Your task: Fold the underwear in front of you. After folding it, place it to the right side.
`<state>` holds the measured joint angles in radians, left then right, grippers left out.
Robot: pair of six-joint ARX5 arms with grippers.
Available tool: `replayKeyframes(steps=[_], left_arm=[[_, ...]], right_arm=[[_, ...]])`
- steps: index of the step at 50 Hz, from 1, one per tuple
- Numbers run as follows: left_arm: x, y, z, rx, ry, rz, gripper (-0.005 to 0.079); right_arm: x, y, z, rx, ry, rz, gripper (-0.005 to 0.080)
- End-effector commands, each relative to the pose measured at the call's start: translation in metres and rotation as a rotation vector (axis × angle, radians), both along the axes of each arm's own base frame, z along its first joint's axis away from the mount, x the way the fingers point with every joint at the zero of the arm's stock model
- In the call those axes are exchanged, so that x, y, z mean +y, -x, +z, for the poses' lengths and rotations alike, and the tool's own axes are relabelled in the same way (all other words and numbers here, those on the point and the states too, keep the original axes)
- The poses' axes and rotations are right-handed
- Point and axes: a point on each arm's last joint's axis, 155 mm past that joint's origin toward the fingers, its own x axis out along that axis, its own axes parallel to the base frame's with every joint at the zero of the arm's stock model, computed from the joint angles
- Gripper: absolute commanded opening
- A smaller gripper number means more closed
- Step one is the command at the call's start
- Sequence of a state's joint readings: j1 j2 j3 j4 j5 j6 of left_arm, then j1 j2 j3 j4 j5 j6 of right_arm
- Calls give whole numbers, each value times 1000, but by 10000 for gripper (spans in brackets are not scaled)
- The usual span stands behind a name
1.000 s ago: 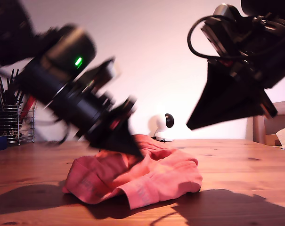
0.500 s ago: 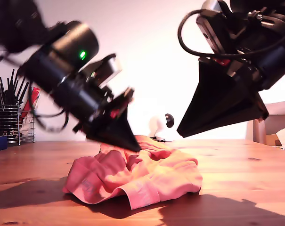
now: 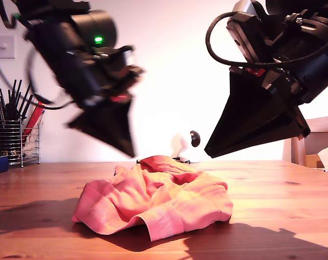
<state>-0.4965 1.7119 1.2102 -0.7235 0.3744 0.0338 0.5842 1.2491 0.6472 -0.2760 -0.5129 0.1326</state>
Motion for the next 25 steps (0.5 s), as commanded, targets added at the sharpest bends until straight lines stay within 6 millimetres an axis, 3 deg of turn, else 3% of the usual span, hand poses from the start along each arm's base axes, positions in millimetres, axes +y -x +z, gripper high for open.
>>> replayKeyframes(steps=[1, 4, 10, 12, 19, 25], left_arm=[[10, 4, -5, 26, -24, -15, 12], [21, 9, -8, 46, -50, -43, 100], [29, 11, -9, 52, -63, -60, 449], [29, 9, -9, 45, -60, -62, 512], [23, 9, -16, 21, -66, -128, 530], [21, 14, -34, 63, -92, -152, 530]], right_arm=[[3, -3, 4, -20, -8, 4, 22], [4, -4, 6, -28, -13, 4, 22], [5, -8, 9, -52, -23, 2, 22], [6, -9, 10, -58, -24, 3, 22], [4, -12, 9, -69, -16, -10, 22], [4, -12, 9, -69, -16, -10, 22]])
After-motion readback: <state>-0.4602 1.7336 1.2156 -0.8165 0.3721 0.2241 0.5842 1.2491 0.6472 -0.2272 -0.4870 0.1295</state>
